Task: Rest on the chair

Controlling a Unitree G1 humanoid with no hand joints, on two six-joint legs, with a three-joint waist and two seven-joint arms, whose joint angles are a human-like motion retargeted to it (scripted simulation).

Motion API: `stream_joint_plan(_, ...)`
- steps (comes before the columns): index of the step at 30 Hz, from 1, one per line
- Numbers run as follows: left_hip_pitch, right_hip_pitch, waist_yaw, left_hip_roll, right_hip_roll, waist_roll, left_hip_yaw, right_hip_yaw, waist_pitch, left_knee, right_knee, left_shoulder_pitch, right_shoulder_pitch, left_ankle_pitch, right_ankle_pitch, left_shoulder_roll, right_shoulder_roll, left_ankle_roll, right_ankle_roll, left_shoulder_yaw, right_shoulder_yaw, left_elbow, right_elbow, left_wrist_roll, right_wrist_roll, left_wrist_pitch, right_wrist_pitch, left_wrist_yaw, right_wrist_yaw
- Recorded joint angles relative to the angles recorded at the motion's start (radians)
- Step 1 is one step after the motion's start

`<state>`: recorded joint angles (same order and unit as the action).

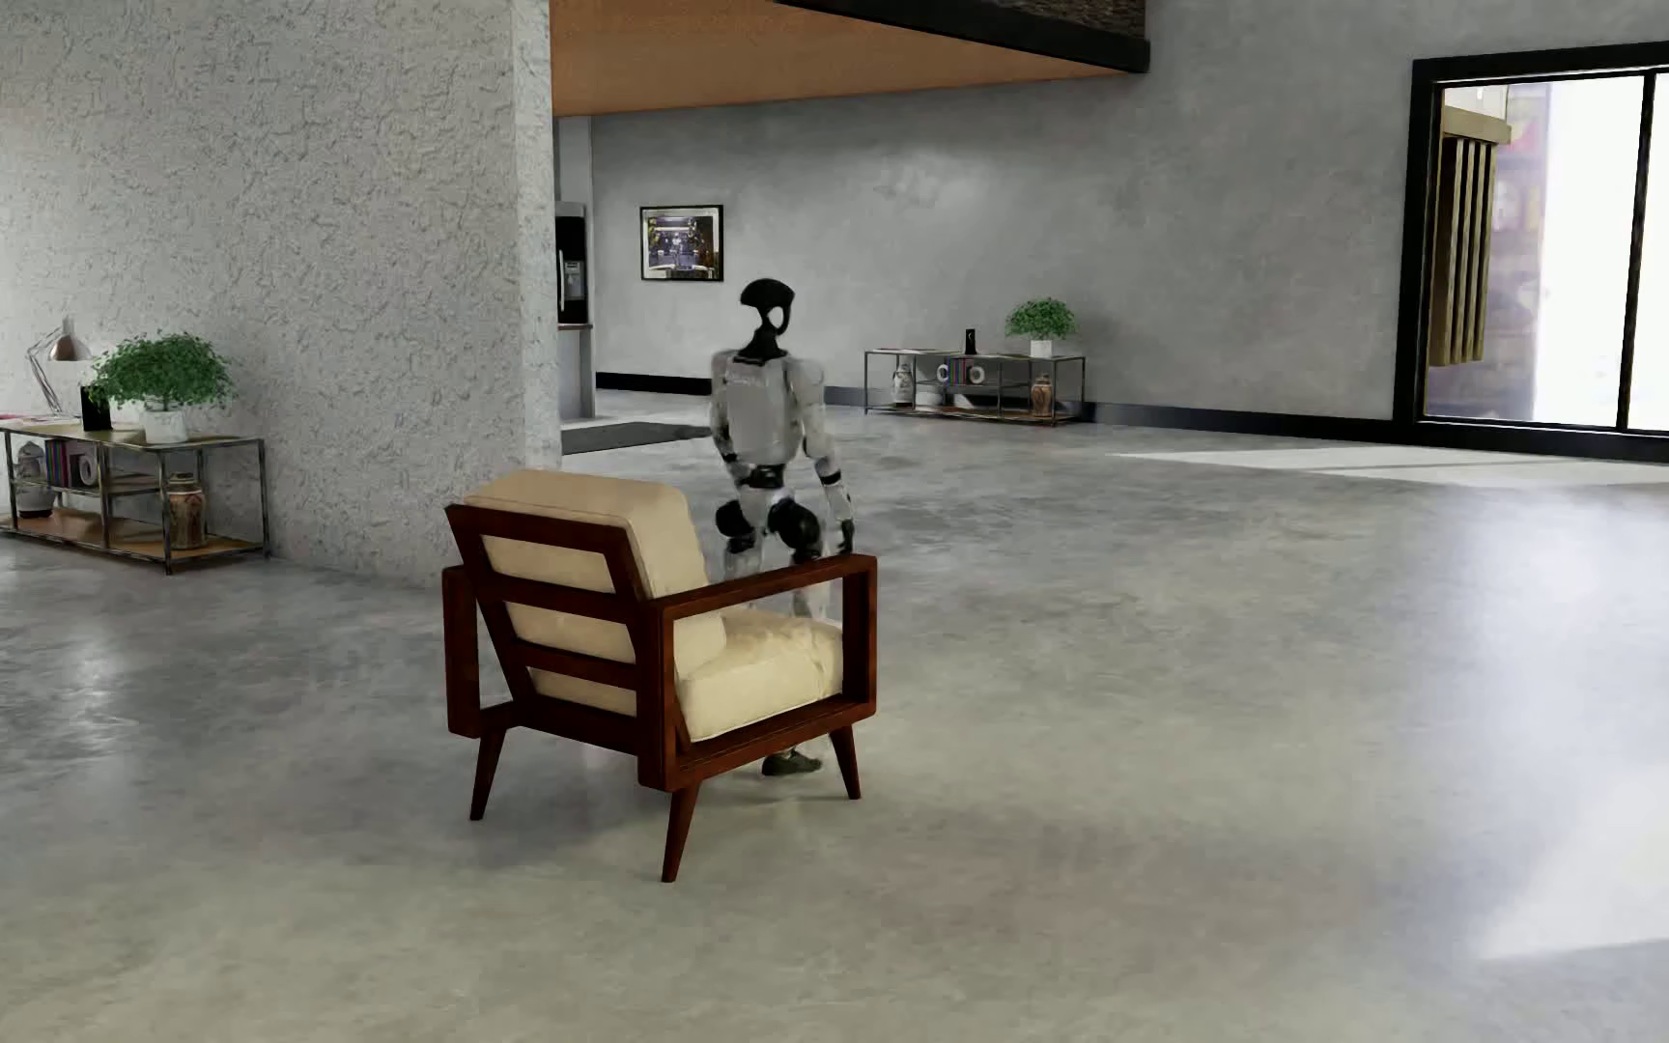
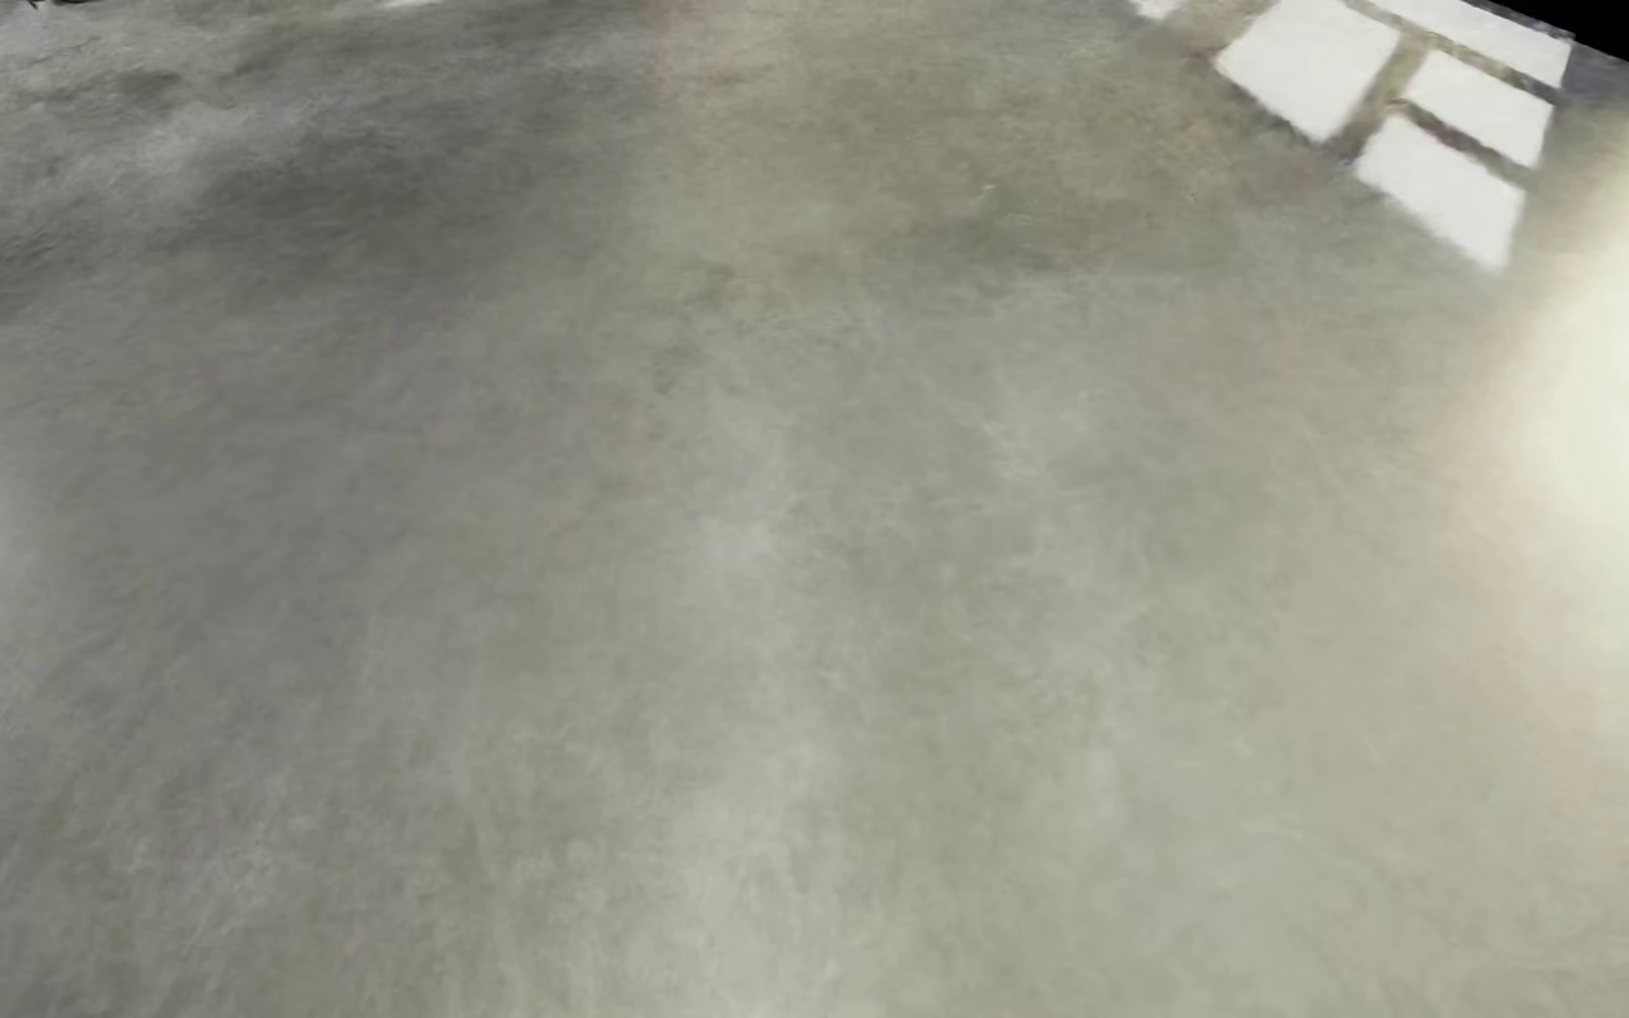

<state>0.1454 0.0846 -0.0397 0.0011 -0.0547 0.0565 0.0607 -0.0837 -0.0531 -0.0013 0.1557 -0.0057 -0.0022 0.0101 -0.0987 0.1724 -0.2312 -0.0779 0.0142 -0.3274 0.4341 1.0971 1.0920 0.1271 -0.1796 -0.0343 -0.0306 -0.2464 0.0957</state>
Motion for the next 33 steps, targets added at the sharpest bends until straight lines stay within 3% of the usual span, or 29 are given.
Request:
stream_joint_plan(1,-0.001,-0.002,-0.003,-0.001,0.001,0.002,0.002,0.001,0.004,0.001,0.001,-0.008,-0.017,-0.001,0.003,0.0,-0.03,0.003,-0.003,-0.008,0.013,-0.016,-0.009,0.026,0.025,-0.008,0.022,0.01,-0.007)
stream_joint_plan(2,0.004,-0.001,-0.004,0.0,-0.002,0.002,0.006,-0.003,0.004,0.0,0.004,-0.019,-0.021,-0.003,0.002,0.028,-0.07,0.002,0.002,-0.013,0.027,-0.021,-0.037,0.011,0.014,0.004,0.033,0.02,0.009)
stream_joint_plan(3,0.0,-0.003,-0.003,0.002,-0.005,0.0,0.008,-0.005,0.001,0.001,0.003,-0.033,-0.026,-0.001,0.002,0.061,-0.112,-0.004,0.007,-0.015,0.038,-0.024,-0.06,0.007,-0.022,-0.006,0.009,-0.011,0.038)
stream_joint_plan(5,0.003,0.004,-0.003,0.0,-0.003,-0.003,0.013,-0.012,0.002,0.003,0.001,-0.052,-0.032,-0.002,0.001,0.123,-0.176,-0.003,0.002,-0.033,0.03,-0.036,-0.07,0.059,-0.074,-0.032,-0.019,-0.056,0.063)
stream_joint_plan(7,0.007,0.009,-0.002,-0.001,-0.003,-0.002,0.012,-0.013,0.0,0.002,0.001,-0.063,-0.037,-0.002,-0.001,0.149,-0.198,0.0,0.004,-0.019,0.013,0.026,-0.002,0.065,-0.049,-0.049,-0.001,0.008,0.014)
stream_joint_plan(9,0.015,0.016,-0.002,-0.002,-0.006,0.0,0.014,-0.021,-0.003,-0.002,0.0,-0.068,-0.038,-0.003,-0.004,0.145,-0.196,-0.001,0.008,0.014,-0.011,0.131,0.076,0.018,-0.005,-0.036,0.026,0.119,-0.06)
stream_joint_plan(11,0.011,0.021,-0.003,-0.004,-0.006,0.0,0.013,-0.025,-0.008,0.006,0.0,-0.065,-0.03,-0.004,-0.007,0.138,-0.19,0.001,0.006,0.036,-0.025,0.196,0.112,-0.03,0.003,-0.018,0.037,0.187,-0.097)
stream_joint_plan(17,0.015,0.02,-0.002,-0.002,-0.005,0.002,0.012,-0.022,-0.012,-0.003,0.0,-0.01,0.009,-0.001,-0.008,0.119,-0.142,-0.003,0.005,0.019,-0.015,0.106,0.036,0.024,-0.038,-0.046,0.007,0.106,-0.046)
stream_joint_plan(23,-0.012,0.015,0.0,0.001,0.003,0.001,0.005,-0.016,0.032,0.035,-0.002,-0.027,-0.022,0.002,0.008,0.058,-0.06,0.002,-0.008,-0.015,0.046,0.059,-0.015,-0.016,-0.028,-0.01,0.018,0.055,0.006)
stream_joint_plan(25,-0.029,0.002,0.0,0.004,0.007,0.001,0.004,-0.018,0.067,0.067,0.025,-0.053,-0.053,0.002,0.007,0.059,-0.07,0.003,-0.012,-0.041,0.069,0.021,-0.042,-0.022,-0.02,0.004,0.026,0.025,0.035)
stream_joint_plan(28,-0.102,-0.067,0.007,0.008,0.008,0.0,-0.002,-0.002,0.124,0.16,0.112,-0.116,-0.126,-0.008,-0.003,0.067,-0.103,0.01,-0.022,-0.103,0.139,-0.039,-0.096,0.004,-0.049,0.017,0.011,0.006,0.117)
stream_joint_plan(33,-0.341,-0.262,0.01,0.047,-0.005,-0.002,-0.017,0.028,0.284,0.418,0.305,-0.283,-0.289,-0.047,-0.021,0.12,-0.148,-0.022,0.002,-0.228,0.275,-0.154,-0.214,0.026,-0.093,0.0,-0.013,0.013,0.152)
